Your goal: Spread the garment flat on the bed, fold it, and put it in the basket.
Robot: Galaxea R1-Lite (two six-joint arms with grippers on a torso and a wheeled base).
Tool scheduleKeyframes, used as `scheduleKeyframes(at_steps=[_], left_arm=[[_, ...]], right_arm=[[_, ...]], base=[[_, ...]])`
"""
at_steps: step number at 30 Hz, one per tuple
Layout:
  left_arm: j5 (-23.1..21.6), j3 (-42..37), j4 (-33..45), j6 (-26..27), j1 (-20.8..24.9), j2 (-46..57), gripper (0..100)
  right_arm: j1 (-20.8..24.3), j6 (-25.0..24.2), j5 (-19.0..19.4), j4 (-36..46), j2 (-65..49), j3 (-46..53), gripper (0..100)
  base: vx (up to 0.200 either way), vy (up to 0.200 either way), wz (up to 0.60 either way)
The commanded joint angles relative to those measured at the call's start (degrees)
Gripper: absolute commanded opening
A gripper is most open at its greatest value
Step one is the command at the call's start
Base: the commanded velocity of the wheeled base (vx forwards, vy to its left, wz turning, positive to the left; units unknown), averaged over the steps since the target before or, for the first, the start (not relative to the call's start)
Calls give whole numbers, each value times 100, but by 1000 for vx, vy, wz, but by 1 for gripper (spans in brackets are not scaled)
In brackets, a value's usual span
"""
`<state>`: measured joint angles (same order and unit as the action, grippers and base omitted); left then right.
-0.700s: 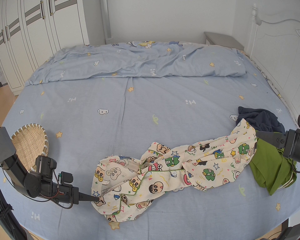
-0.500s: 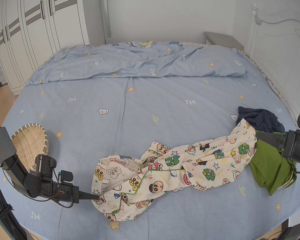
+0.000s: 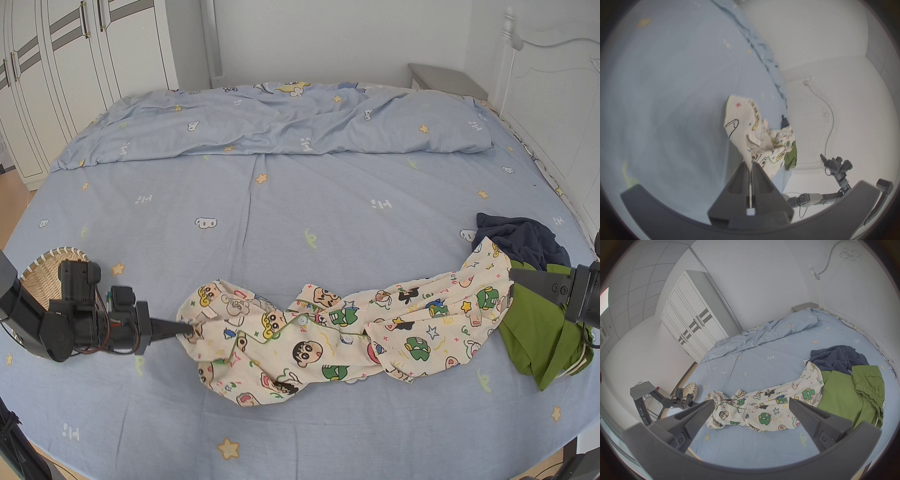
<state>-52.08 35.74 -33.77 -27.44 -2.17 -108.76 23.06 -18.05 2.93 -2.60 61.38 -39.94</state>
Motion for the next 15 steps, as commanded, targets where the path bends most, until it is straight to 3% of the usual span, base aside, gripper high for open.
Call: scheduleKeyframes(at_steps=[1, 8, 15], left_arm=[[40, 557, -156, -183, -152, 286, 0], [49, 776, -156, -596, -161, 716, 0], [40, 697, -130, -640, -99, 1015, 0]], right_arm=[[40, 39, 15, -197, -21, 65, 100], [40, 4, 15, -259, 85, 65, 100], [119, 39, 121, -189, 225, 153, 100]], base=[[0, 0, 0], [0, 0, 0], [0, 0, 0]])
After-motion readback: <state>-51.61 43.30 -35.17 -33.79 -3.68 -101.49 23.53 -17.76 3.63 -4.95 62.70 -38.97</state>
